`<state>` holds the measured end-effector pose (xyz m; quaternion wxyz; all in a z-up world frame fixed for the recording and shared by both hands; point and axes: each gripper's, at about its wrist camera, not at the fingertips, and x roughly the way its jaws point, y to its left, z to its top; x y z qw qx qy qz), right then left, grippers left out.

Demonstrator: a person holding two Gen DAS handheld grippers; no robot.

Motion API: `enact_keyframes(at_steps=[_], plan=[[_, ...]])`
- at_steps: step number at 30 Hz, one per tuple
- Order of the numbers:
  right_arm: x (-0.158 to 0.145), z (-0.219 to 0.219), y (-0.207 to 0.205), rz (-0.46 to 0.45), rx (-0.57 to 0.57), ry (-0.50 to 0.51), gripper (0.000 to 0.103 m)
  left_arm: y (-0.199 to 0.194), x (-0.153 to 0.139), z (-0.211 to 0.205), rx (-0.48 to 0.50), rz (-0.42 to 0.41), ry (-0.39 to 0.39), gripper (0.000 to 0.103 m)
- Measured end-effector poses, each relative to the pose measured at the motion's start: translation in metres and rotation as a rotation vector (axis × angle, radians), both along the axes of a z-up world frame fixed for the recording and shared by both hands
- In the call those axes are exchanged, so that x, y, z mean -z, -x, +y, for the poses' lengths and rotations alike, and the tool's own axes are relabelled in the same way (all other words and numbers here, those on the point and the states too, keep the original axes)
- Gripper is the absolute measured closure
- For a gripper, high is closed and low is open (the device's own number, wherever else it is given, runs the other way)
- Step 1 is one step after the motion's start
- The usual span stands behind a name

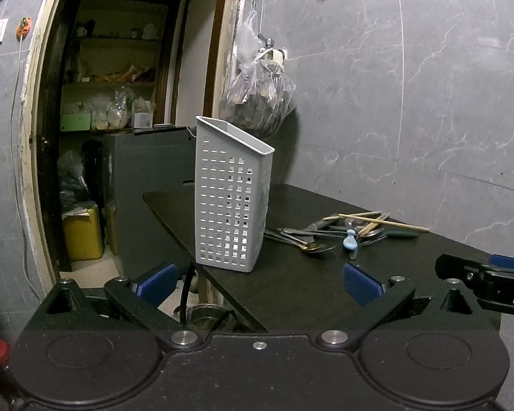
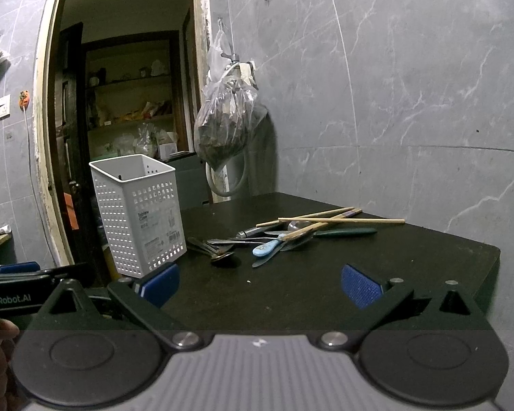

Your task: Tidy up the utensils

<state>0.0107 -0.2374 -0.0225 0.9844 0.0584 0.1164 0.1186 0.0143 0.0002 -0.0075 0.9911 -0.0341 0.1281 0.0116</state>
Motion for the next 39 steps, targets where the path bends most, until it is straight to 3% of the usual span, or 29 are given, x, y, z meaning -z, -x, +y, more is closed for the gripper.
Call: enact_keyframes(at_steps=[22,27,33,39], plan=[[-0.001,0.001,-0.007,0.021,-0.006,0.019,0.000,-0.015,0.001,0.001,-0.013,0.055,-0.010,0.001],[-0.007,0.001,-0.013,0.014,-0.028,0.038,0.000,-0.021,-0.003,0.012,-0.019,0.029,-0.017,0.001],[-0.032,-0.014,-0.026,0.018,-0.108,0.009,0.000,-0.039,-0.010,0.032,-0.019,-0.086,-0.029,0.001],[-0.093,-0.028,-0.043,-0.024,-0.218,-0.015,0.000,-0.074,-0.021,0.042,-0.014,-0.151,-0.082,0.001]])
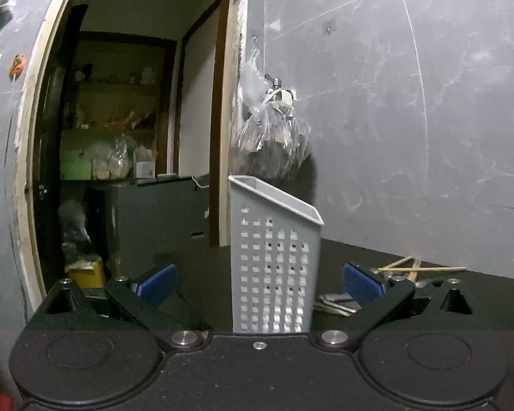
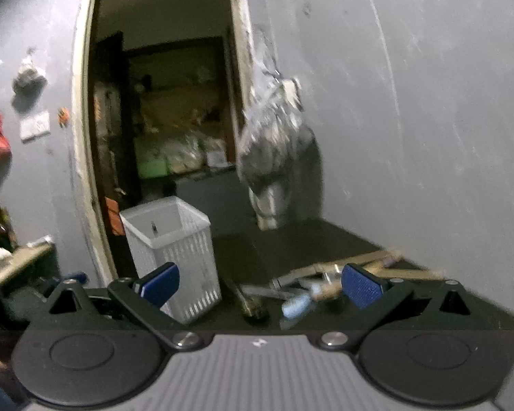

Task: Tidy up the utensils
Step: 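Move the left gripper to the white basket and close on its rim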

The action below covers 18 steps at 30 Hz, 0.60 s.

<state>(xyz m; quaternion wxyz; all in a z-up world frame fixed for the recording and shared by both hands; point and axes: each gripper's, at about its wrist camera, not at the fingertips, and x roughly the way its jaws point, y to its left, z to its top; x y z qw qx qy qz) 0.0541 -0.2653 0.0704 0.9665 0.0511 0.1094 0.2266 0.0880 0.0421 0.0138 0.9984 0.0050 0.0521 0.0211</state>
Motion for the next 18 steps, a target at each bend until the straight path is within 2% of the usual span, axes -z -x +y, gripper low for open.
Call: enact_keyframes(at_steps=[4,8,14,18], plan=[[-0.031,0.004,-0.025,0.011,-0.035,-0.018,0.000,-0.022,0.002,-0.003,-0.001,0.003,-0.017,0.000],[-0.031,0.011,-0.059,0.056,-0.016,-0.008,0.000,-0.044,0.005,-0.006,0.008,0.003,-0.032,0.001],[-0.004,0.017,-0.098,0.152,0.002,-0.024,0.000,-0.079,0.010,-0.010,0.032,0.015,-0.048,0.001],[0.022,0.016,-0.123,0.247,-0.009,-0.094,0.000,-0.099,0.014,-0.011,0.034,0.033,-0.053,0.001]])
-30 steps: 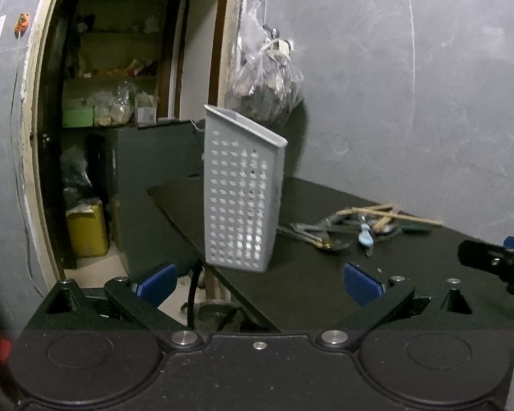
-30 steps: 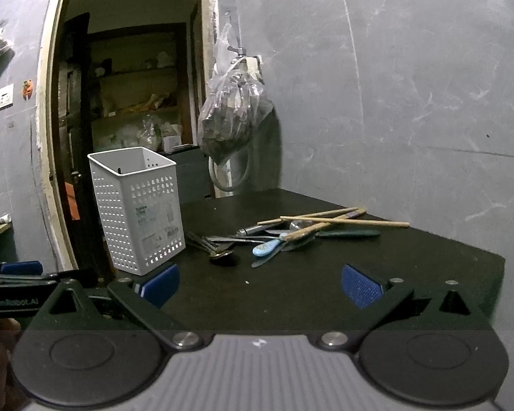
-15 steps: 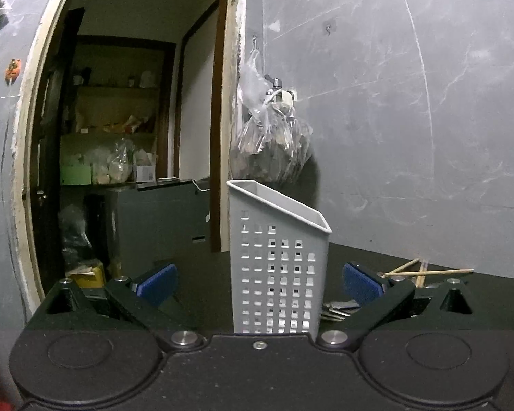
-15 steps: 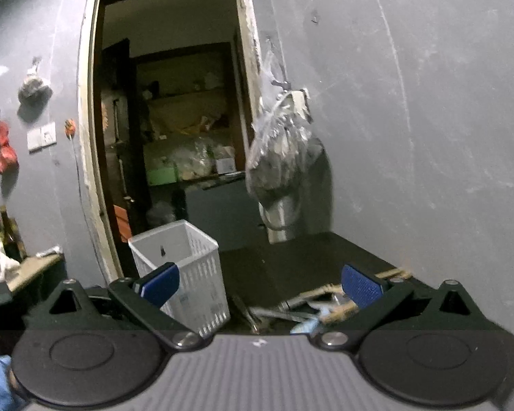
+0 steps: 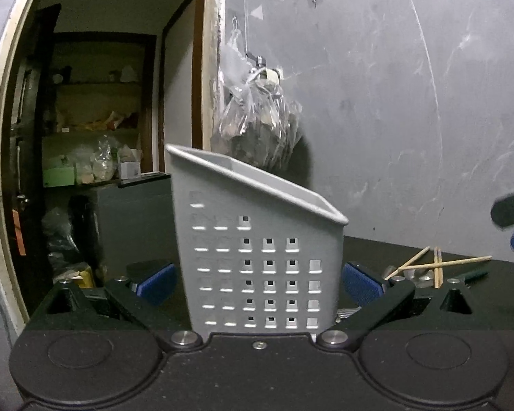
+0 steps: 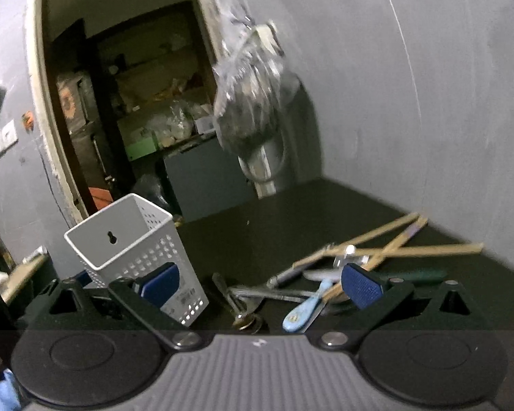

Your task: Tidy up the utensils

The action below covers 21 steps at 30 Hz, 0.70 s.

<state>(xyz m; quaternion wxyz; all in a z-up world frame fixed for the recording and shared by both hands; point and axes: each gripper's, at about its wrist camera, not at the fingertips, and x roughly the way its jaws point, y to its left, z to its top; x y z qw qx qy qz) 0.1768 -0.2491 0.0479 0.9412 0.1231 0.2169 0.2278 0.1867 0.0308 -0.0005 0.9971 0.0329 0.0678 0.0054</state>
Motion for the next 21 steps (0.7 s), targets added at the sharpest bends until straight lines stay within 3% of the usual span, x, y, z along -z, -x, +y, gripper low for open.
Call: enact_keyframes(at_steps=[8,15,17,21], plan=[[0.050,-0.001,-0.025,0.178,-0.028,-0.152,0.000,-0.013,0.006,0.007,0.014,-0.007,0.032,0.001],[0.072,0.004,-0.037,0.258,-0.006,-0.211,0.000,-0.017,0.009,0.005,0.046,-0.008,0.025,0.011],[0.075,0.004,-0.037,0.286,0.011,-0.242,0.000,-0.017,0.011,0.005,0.052,-0.005,0.027,0.024],[0.087,0.006,-0.045,0.342,0.027,-0.315,0.001,-0.016,0.012,0.005,0.060,0.001,0.035,0.026]])
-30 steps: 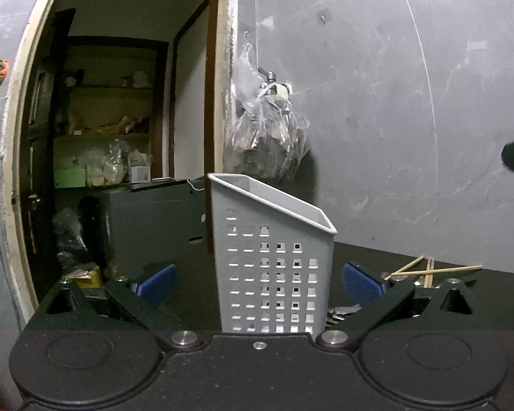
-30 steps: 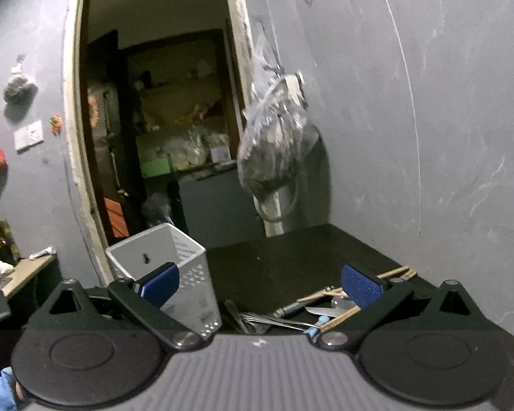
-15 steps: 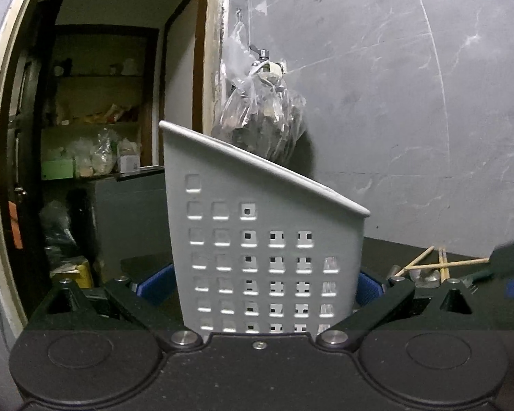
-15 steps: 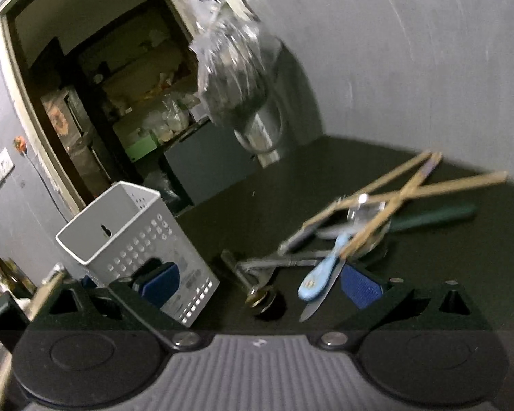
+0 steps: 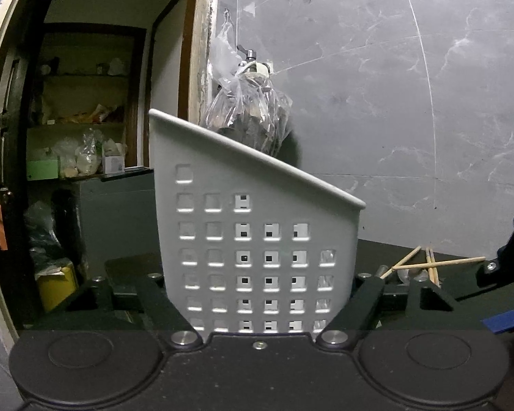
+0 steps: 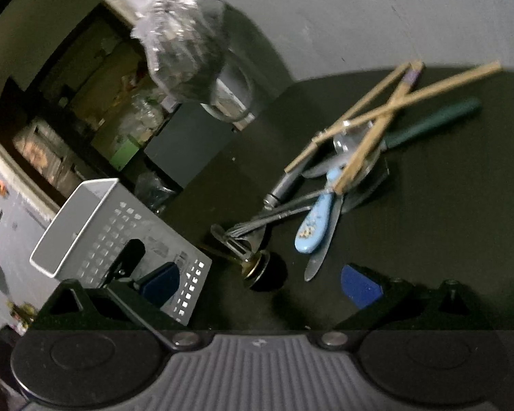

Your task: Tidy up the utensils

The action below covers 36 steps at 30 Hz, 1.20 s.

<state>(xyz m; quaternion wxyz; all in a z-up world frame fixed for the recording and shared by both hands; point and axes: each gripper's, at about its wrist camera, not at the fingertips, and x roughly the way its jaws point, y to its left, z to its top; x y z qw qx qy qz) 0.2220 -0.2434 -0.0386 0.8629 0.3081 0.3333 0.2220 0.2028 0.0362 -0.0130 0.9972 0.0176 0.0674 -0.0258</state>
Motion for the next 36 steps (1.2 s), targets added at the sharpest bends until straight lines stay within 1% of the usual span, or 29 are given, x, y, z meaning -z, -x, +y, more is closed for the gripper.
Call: enact_keyframes(at_steps=[1,6,8,9,10,11,12,13,14,16,17,21,22,24,25,29,32,36], plan=[[0.001,0.000,-0.001,0.000,0.006,-0.010,0.002,0.000,0.000,0.000,0.001,0.001,0.004,0.026],[0.003,0.008,-0.002,0.014,0.013,-0.011,0.014,0.002,0.000,0.000,0.007,0.001,0.011,0.027],[0.002,0.012,0.000,0.019,0.014,-0.007,0.023,0.003,0.000,-0.001,0.011,0.002,0.012,0.027],[0.002,0.014,0.000,0.023,0.012,-0.006,0.025,0.004,0.000,-0.001,0.013,0.001,0.013,0.027],[0.002,0.017,0.000,0.024,0.013,-0.004,0.030,0.004,0.001,-0.001,0.015,0.002,0.013,0.027],[0.002,0.019,0.000,0.025,0.016,0.005,0.036,0.004,0.001,-0.001,0.016,0.002,0.013,0.027],[0.002,0.022,-0.001,0.028,0.021,0.021,0.041,0.004,0.001,-0.001,0.016,0.003,0.014,0.027],[0.001,0.024,-0.002,0.031,0.029,0.037,0.049,0.004,0.001,-0.001,0.016,0.003,0.015,0.027],[0.002,0.025,-0.002,0.033,0.036,0.048,0.055,0.004,0.001,0.000,0.017,0.002,0.014,0.027],[0.002,0.028,-0.004,0.035,0.048,0.062,0.061,0.004,0.000,0.000,0.018,0.003,0.015,0.027],[0.002,0.030,-0.004,0.033,0.051,0.073,0.063,0.004,0.000,0.000,0.018,0.003,0.014,0.027],[0.001,0.035,-0.006,0.023,0.046,0.090,0.064,0.004,0.000,0.000,0.018,0.002,0.015,0.027],[0.001,0.037,-0.007,0.021,0.047,0.091,0.065,0.004,0.000,0.000,0.018,0.002,0.015,0.027],[0.003,0.038,-0.009,0.029,0.045,0.095,0.078,0.004,0.000,0.000,0.018,0.003,0.014,0.027],[0.005,0.037,-0.010,0.039,0.043,0.093,0.090,0.004,0.000,0.000,0.020,0.003,0.015,0.027],[0.008,0.030,-0.007,0.047,0.053,0.063,0.099,0.002,-0.001,0.001,0.025,0.007,0.015,0.027],[0.007,0.024,-0.001,0.039,0.058,0.054,0.101,0.002,-0.001,0.001,0.028,0.008,0.015,0.027],[0.007,0.016,0.009,0.013,0.077,0.076,0.101,0.002,-0.002,0.002,0.030,0.008,0.015,0.027]])
